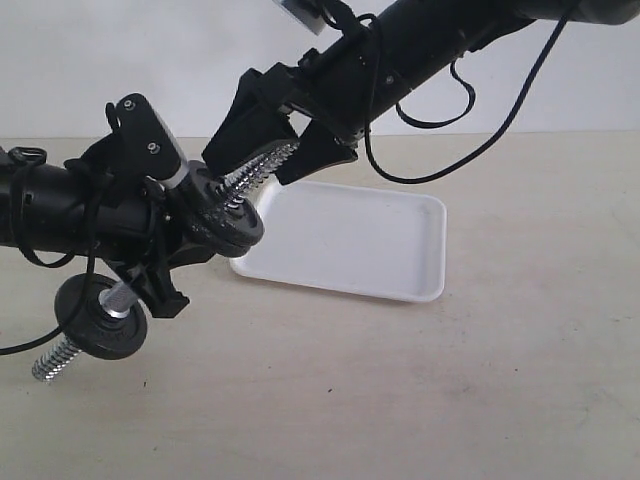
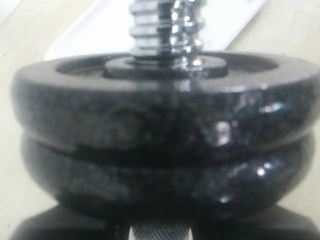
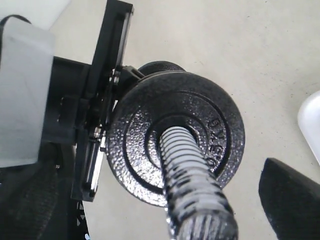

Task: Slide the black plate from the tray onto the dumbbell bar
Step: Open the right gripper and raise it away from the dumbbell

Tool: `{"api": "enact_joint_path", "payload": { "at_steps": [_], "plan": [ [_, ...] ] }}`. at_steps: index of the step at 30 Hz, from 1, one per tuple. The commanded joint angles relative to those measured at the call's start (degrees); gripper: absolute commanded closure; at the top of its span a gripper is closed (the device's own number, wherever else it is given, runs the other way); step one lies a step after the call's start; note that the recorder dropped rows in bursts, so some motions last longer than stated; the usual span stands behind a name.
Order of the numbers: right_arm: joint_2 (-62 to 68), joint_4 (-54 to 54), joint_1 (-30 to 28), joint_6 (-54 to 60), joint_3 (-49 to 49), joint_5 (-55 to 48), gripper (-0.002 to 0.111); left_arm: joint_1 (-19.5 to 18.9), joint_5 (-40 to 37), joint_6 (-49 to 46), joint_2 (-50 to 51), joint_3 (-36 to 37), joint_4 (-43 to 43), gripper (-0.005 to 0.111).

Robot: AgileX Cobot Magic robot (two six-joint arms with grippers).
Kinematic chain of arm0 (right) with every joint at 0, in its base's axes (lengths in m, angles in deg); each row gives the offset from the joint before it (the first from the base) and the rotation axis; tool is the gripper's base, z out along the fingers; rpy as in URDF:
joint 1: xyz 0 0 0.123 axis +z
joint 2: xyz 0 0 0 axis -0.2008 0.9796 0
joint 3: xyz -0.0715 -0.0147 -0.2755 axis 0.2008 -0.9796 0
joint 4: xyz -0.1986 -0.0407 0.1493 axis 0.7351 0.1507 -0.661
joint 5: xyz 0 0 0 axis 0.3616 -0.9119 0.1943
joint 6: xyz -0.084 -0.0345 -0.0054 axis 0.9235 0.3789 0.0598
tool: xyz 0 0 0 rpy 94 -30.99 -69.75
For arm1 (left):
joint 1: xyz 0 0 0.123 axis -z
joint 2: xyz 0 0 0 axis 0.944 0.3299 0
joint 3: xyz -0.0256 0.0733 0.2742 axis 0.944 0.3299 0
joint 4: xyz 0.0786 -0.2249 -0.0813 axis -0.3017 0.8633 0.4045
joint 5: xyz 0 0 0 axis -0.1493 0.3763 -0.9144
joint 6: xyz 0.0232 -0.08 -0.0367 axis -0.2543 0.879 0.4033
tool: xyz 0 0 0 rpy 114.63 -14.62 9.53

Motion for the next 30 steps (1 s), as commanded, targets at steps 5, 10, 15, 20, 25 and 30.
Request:
{"api": "enact_joint_path", "payload": {
  "at_steps": [5,10,15,20,25,30],
  "plan": [
    [-0.76,-0.05,-0.05,0.25,0.17,-0.58,0.003,-0.01,1.54,0.51,-3.01,-2.58,4.88,0.102],
    [-0.76,4.99,-0.26,0.24,0.29,-0.58,0.003,-0.01,2.88,1.22,-3.01,-2.58,4.88,0.102],
    [-0.76,8.12,-1.24,0.06,0.29,-0.58,0.003,-0.01,5.67,1.78,-3.01,-2.58,4.88,0.102],
    [-1.27,8.10,-3.42,-0.03,0.29,-0.58,0.003,-0.01,8.29,3.18,-3.01,-2.48,4.88,0.102],
    [-3.66,8.22,-5.46,-0.40,0.29,-0.58,0.003,-0.01,10.10,7.26,-2.89,-2.48,5.08,0.102],
    [-7.15,8.35,-6.41,-0.40,0.29,-0.58,0.003,-0.01,11.37,8.77,-2.17,-2.48,6.42,0.102]
  ]
}}
